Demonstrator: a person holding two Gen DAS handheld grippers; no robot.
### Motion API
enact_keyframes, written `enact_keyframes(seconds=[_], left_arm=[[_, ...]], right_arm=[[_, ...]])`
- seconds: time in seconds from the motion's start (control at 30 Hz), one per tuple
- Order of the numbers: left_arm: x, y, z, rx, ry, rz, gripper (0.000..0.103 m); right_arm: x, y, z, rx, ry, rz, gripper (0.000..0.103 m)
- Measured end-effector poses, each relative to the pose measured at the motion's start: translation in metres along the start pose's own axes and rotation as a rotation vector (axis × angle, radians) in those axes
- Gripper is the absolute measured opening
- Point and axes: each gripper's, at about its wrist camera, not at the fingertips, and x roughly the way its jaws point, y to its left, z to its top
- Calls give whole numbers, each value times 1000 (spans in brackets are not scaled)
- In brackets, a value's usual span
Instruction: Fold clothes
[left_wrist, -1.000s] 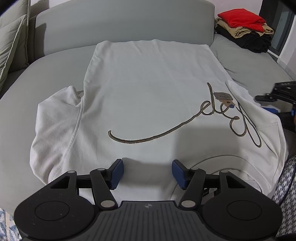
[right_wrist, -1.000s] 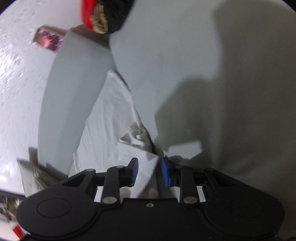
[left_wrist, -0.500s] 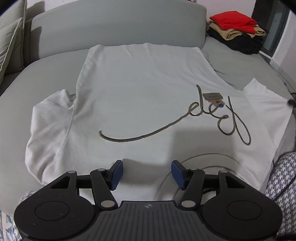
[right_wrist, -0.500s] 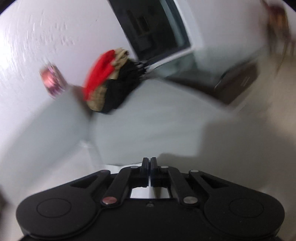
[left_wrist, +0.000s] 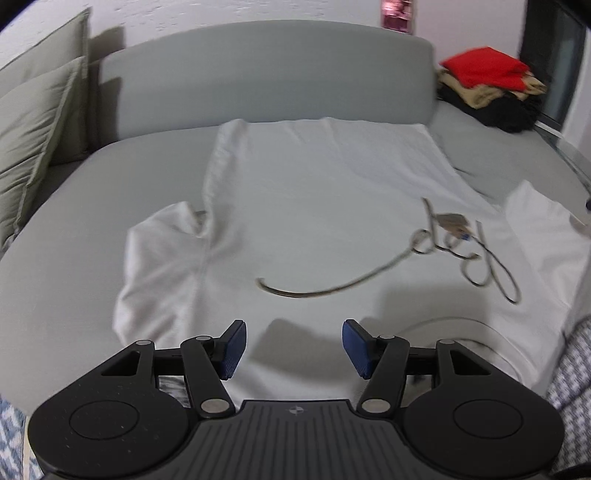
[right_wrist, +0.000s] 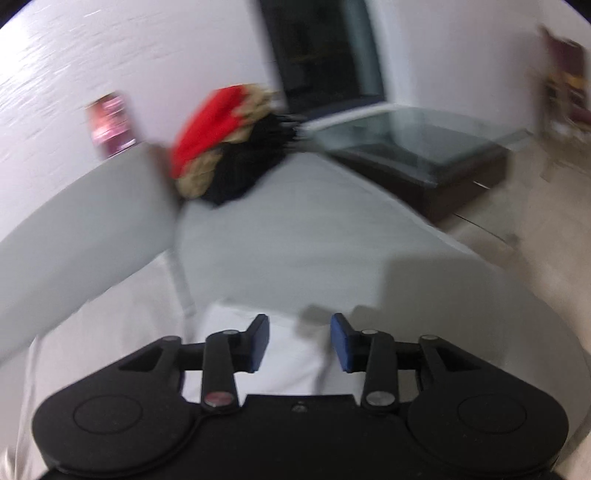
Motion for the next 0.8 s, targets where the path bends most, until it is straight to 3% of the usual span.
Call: enact_keyframes(seconds=[0.03,0.13,0.2,0.27,0.3,0.37,0.47,0.53,0.63,0.7,0.73,0.77,0.8], left_arm=[[4,2,0,-19,10,4,53],[15,2,0,-38,39,-9,43],[21,-6,-4,-13,64,-26,35],[16,-18,-12,54,76,-48,34],[12,-24,-16,95,83,-53,33],[3,-33,-21,176,101,-45,29],[-14,-25,-23,162,101,-64,29],[-28,-18,-22,131,44,-64,29],[-36,-15,-16,117,-45,-35,31],[-19,-16,-13,108,11,-61,34],[-6,-17,-13,101,77,-80,34],[3,-17,-16,93,140,-94,35],[2,-15,-19,88,146,-101,35]], right_arm=[[4,8,-4,-25,59,73,13],[30,35,-25,-95,260,230,12],[45,48,-41,-176,305,168,12],[59,44,-52,-222,333,-6,11],[65,36,-56,-222,355,-83,0],[63,22,-55,-181,372,-92,0],[43,27,-50,-193,359,-107,3],[24,34,-46,-205,332,-46,11],[-3,52,-49,-224,321,122,14],[-8,68,-60,-259,346,236,14],[-7,77,-65,-283,360,280,14],[-4,85,-73,-306,381,296,14],[-1,92,-80,-329,405,300,14]])
